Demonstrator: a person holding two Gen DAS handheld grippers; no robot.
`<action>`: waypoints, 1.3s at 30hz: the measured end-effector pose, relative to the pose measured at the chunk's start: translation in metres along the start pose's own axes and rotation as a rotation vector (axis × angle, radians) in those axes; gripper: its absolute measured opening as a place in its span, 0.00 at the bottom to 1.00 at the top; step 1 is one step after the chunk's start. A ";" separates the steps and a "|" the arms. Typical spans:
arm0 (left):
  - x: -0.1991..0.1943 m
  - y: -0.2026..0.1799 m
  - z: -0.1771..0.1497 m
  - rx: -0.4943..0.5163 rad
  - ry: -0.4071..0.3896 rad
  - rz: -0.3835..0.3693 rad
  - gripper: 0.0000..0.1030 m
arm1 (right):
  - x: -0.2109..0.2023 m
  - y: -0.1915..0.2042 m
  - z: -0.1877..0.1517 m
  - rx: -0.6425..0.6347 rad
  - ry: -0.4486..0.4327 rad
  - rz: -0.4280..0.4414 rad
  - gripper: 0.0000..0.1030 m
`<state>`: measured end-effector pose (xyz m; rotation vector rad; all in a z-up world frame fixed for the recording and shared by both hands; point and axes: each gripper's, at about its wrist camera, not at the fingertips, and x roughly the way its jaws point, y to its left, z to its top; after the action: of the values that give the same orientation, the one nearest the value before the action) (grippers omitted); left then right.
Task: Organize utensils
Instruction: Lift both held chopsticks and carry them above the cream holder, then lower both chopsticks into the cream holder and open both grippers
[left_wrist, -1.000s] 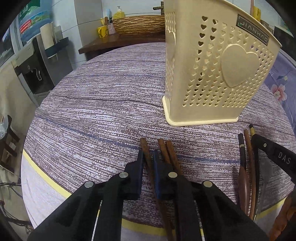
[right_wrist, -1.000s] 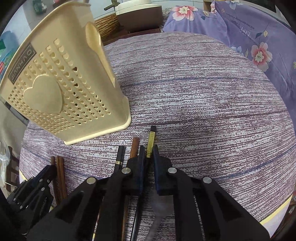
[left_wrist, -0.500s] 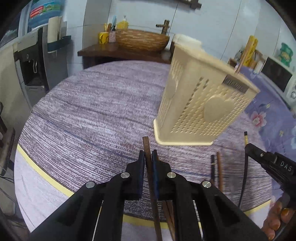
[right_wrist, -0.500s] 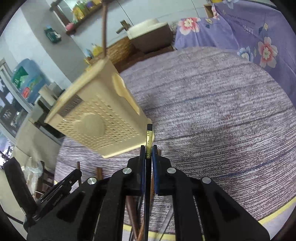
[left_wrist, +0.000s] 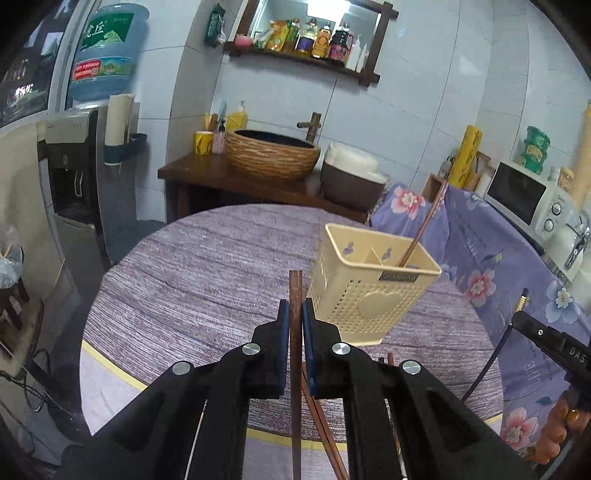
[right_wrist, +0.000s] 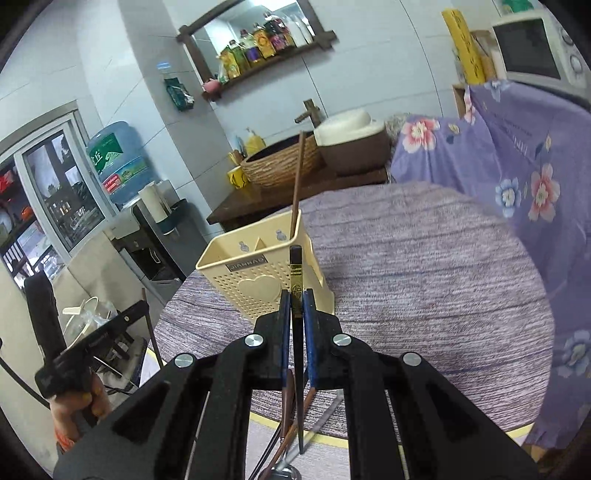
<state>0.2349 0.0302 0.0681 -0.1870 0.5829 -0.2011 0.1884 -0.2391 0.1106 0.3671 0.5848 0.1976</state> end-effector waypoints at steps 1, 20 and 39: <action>-0.003 0.000 0.002 0.005 -0.014 0.008 0.08 | -0.002 0.002 0.001 -0.004 -0.003 0.001 0.08; -0.015 -0.002 0.022 0.020 -0.084 0.009 0.08 | -0.015 0.024 0.023 -0.095 -0.052 -0.019 0.08; -0.044 -0.026 0.085 0.091 -0.158 -0.073 0.08 | -0.028 0.049 0.100 -0.131 -0.102 0.066 0.08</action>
<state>0.2432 0.0252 0.1671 -0.1350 0.4090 -0.2806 0.2190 -0.2305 0.2210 0.2681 0.4571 0.2773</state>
